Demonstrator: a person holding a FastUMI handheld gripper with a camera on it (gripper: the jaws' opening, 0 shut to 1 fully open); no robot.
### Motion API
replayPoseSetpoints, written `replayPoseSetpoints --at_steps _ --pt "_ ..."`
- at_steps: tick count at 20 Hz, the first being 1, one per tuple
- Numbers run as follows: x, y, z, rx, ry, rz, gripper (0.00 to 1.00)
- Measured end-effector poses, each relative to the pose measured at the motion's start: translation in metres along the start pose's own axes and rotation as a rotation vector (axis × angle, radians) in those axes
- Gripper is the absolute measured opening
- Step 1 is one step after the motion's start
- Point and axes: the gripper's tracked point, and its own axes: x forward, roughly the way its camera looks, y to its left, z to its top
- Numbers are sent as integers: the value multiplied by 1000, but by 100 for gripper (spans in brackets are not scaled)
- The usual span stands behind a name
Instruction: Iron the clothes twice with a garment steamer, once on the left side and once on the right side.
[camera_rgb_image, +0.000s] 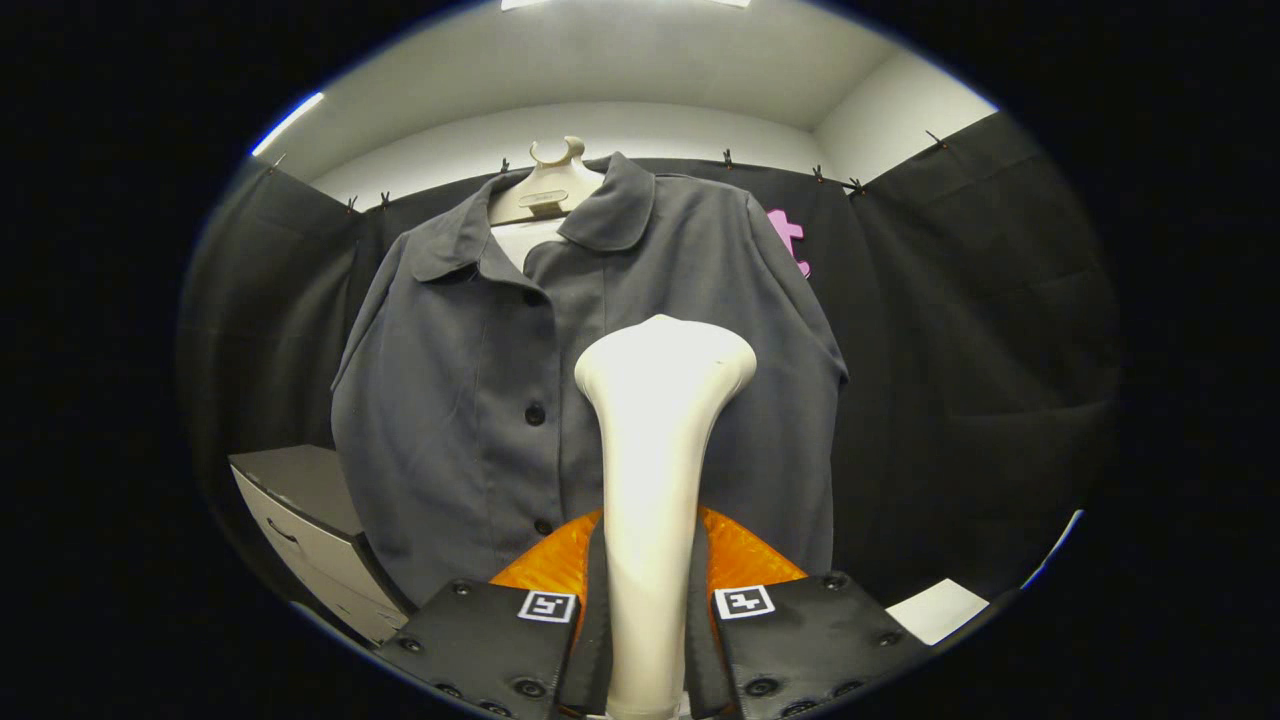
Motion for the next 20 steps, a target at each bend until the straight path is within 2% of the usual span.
replayPoseSetpoints --at_steps 20 --pt "-47 1 -125 4 182 14 37"
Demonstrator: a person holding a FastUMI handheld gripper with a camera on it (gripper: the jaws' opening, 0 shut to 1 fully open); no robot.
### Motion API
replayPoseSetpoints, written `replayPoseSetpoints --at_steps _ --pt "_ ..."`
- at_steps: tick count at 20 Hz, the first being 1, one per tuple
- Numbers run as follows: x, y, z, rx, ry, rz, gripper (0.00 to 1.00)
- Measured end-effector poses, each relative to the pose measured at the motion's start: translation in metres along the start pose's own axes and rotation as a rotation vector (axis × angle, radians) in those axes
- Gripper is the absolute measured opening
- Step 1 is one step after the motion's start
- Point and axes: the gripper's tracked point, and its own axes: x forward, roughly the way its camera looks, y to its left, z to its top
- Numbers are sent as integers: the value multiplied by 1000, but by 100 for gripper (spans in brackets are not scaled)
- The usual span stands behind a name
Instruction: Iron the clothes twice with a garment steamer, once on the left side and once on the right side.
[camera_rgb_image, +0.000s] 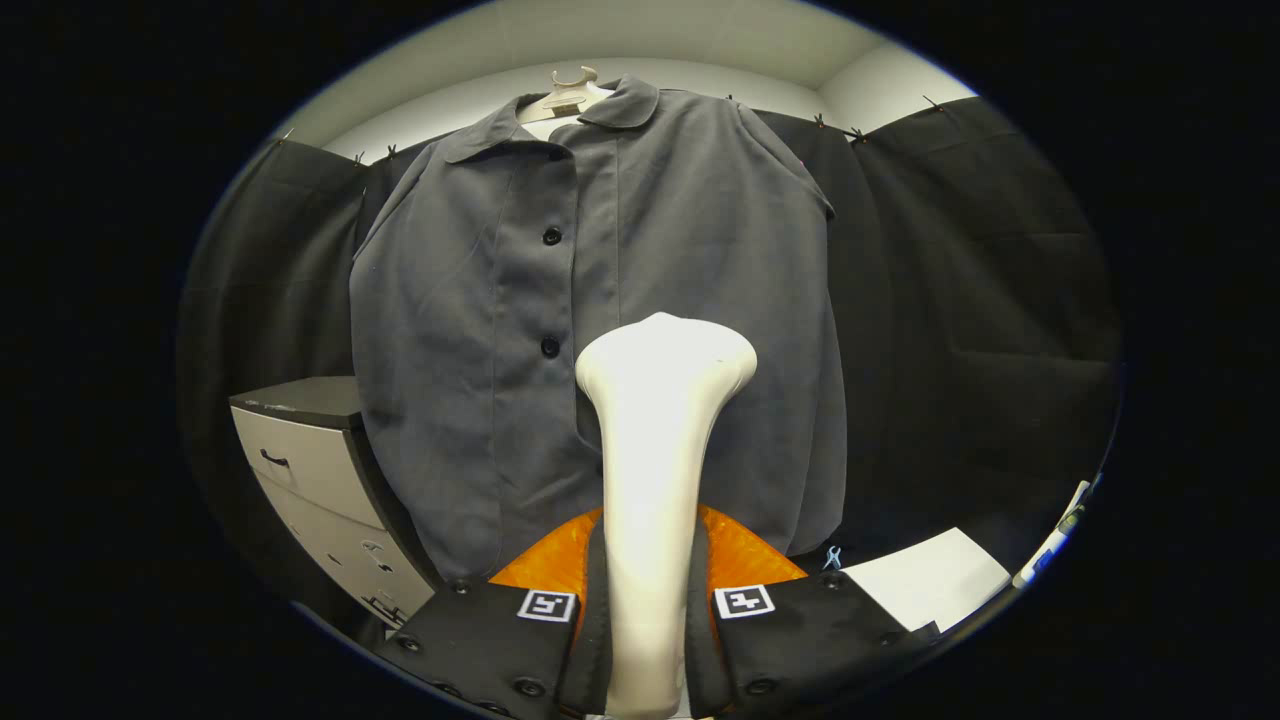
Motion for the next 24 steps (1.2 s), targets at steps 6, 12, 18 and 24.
replayPoseSetpoints --at_steps 6,12,18,24 --pt "-13 -2 -25 27 26 7 37" --pt "-49 -19 -28 39 16 -25 37" --pt "-99 -6 -1 22 -35 -32 37" --pt "-144 31 35 37 -84 -6 37"
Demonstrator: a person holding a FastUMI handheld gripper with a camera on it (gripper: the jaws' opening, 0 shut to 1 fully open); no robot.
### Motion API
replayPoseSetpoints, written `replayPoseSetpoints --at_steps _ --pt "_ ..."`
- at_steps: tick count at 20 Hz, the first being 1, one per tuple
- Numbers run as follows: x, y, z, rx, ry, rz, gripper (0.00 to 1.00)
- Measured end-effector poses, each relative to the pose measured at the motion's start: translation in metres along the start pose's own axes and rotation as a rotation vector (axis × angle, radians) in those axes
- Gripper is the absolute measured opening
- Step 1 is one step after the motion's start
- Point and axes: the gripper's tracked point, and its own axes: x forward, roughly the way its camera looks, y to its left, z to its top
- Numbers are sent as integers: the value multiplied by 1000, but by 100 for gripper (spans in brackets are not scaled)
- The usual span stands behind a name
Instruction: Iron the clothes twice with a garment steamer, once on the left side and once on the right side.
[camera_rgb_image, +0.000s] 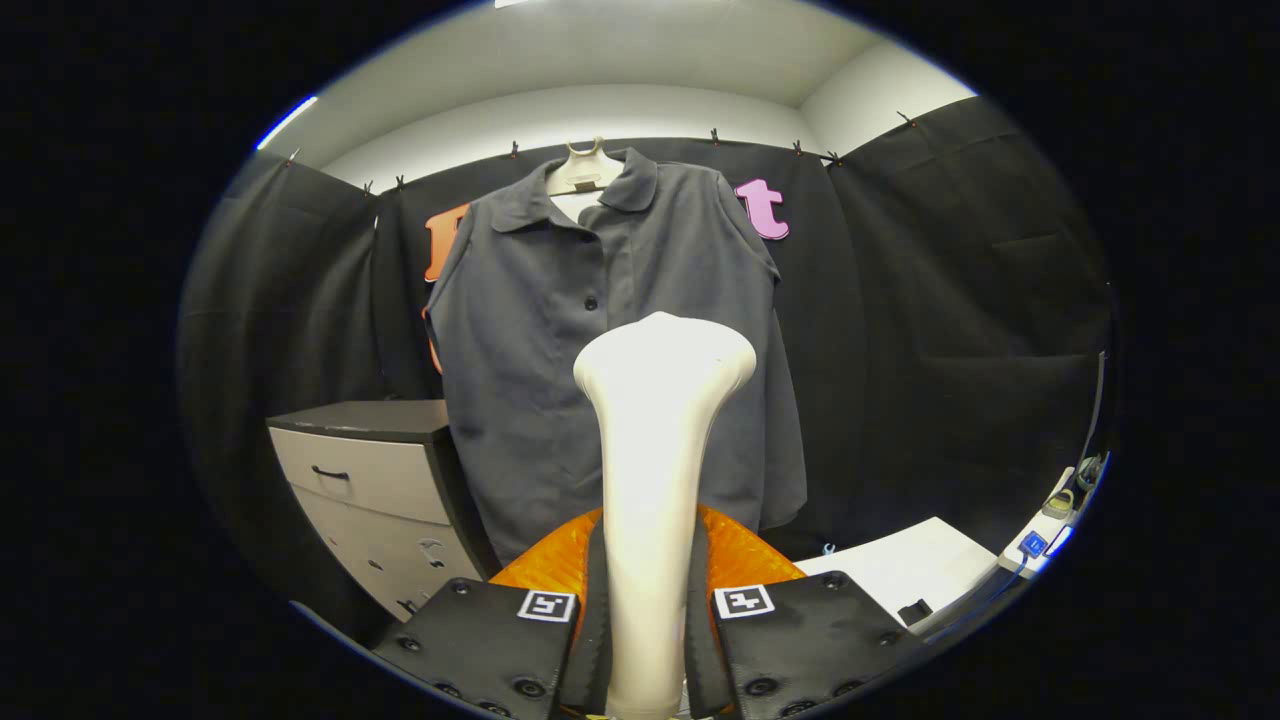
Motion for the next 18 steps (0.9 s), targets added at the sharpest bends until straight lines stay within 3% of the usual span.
replayPoseSetpoints --at_steps 18 --pt "-70 100 97 -9 -150 102 37"
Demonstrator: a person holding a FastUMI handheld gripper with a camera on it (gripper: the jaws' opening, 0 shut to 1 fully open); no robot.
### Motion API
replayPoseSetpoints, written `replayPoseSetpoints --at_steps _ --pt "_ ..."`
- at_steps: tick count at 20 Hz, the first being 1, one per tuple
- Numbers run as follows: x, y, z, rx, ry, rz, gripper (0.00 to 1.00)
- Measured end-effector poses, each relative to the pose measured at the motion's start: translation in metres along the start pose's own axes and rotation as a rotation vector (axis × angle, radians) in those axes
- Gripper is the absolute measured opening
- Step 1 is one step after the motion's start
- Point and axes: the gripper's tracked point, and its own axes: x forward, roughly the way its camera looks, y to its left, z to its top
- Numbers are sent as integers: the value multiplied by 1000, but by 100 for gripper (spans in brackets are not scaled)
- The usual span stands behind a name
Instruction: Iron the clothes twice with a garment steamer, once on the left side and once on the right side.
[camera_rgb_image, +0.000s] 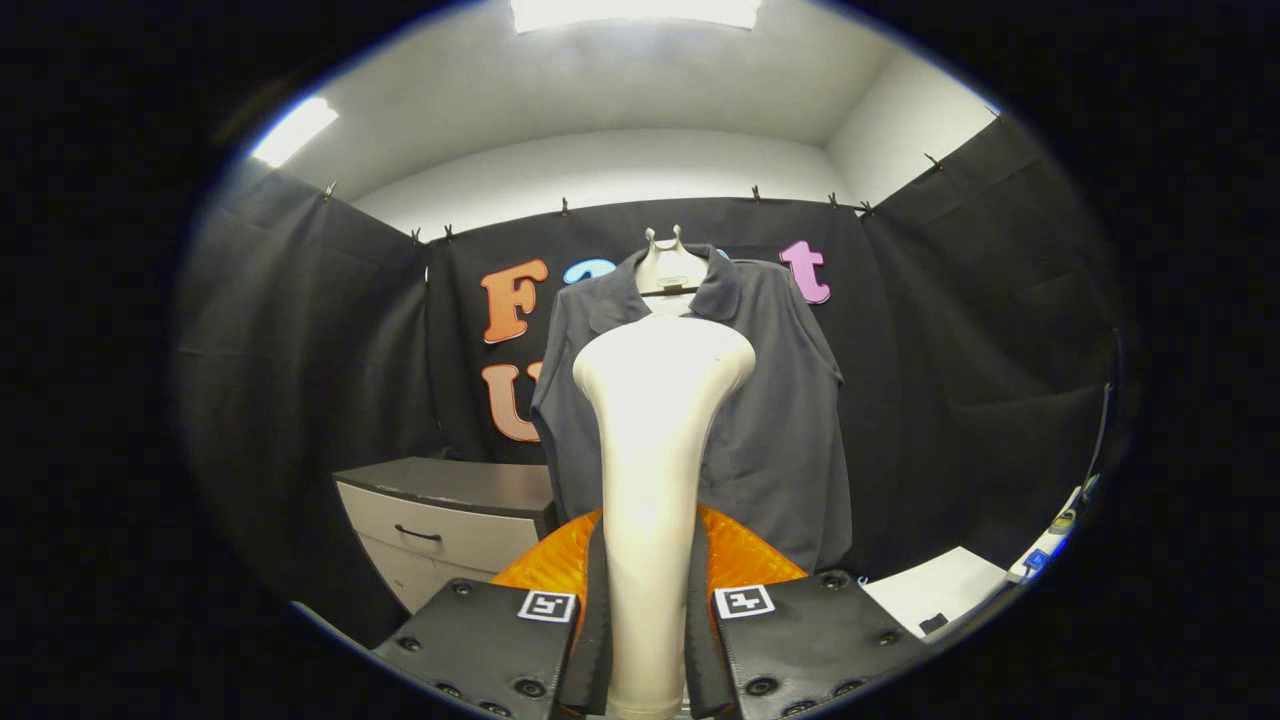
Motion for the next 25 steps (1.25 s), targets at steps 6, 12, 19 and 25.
replayPoseSetpoints --at_steps 6,12,19,25 --pt "-10 20 19 -22 -32 28 37" --pt "-9 25 30 -19 -57 32 37" --pt "-7 27 36 -4 -71 36 37" --pt "-11 27 36 -1 -69 42 37"
